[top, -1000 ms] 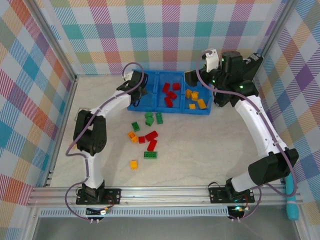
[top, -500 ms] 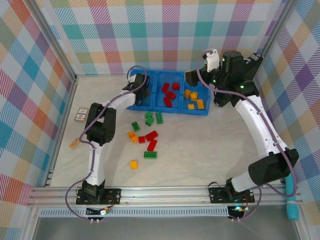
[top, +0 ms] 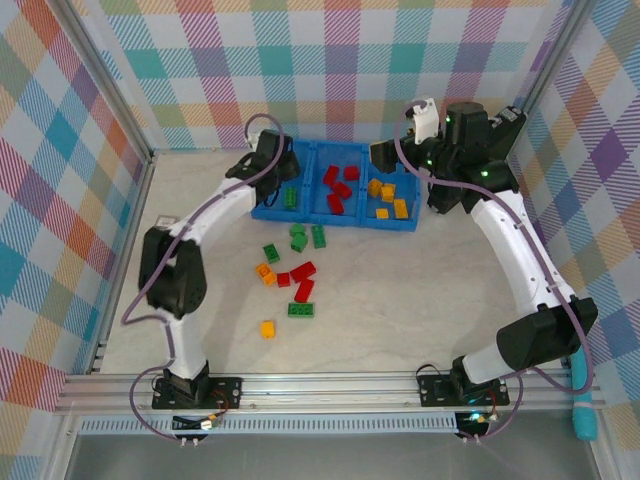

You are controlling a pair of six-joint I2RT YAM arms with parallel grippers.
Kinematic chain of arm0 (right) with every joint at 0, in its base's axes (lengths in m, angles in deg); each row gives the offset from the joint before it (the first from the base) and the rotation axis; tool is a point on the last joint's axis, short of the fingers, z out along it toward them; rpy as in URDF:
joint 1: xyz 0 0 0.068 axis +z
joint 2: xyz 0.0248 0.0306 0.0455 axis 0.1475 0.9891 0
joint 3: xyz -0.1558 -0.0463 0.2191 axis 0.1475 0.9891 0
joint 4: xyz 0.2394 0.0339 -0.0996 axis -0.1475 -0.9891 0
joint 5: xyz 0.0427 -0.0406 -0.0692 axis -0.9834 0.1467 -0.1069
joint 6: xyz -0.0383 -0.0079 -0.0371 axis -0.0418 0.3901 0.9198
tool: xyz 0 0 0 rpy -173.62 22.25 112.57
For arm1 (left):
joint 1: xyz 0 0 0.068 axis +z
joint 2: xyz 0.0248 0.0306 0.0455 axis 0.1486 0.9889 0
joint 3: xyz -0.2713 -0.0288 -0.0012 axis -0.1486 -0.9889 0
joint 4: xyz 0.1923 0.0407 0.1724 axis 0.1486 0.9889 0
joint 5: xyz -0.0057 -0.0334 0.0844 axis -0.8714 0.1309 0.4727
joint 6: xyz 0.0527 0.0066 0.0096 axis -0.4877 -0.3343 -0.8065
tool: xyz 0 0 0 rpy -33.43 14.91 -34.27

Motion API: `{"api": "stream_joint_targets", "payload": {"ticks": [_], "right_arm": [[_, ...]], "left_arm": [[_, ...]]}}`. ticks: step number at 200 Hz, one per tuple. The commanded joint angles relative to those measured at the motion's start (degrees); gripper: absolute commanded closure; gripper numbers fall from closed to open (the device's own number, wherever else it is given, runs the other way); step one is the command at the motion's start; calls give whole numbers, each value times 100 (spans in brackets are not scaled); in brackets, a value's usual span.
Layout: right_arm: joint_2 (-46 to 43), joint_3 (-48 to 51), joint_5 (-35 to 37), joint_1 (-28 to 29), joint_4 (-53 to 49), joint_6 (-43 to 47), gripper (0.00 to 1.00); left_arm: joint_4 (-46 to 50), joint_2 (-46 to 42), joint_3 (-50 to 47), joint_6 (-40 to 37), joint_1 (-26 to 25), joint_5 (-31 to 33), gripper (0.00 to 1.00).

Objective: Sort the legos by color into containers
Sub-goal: Place the lego in the container, then pick up the lego from the center of the table.

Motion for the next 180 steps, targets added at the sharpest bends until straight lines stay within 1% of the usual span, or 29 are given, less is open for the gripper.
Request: {"api": "stream_joint_targets", "payload": {"ticks": [1, 29, 48, 77, 105, 141, 180], "right_arm": [[-102, -144, -133, -28, 73, -80, 1], [-118, -150, -263, -28, 80, -132, 1], [-179, -141, -575, -30, 16, -46, 1], [-298, -75, -659, -33, 72, -126, 1], [-413, 8, -646, -28, 134, -141, 1], [-419, 52, -640, -28, 167, -85, 1], [-423, 96, -497, -33, 230, -64, 1]], "left_arm": [[609, -878, -638, -412, -339, 183, 34], [1427, -1426, -1231, -863, -738, -90, 34], [1787, -1616, -1557, -1037, -992, -32, 34], [1676, -1667, -2040, -1029, -1213, 20, 34], [1295, -1383, -2295, -1114, -1343, 155, 34], [792, -812, -2241, -1159, -1388, 442, 36], [586, 3, -1976, -1325, -1381, 431, 36]]}}
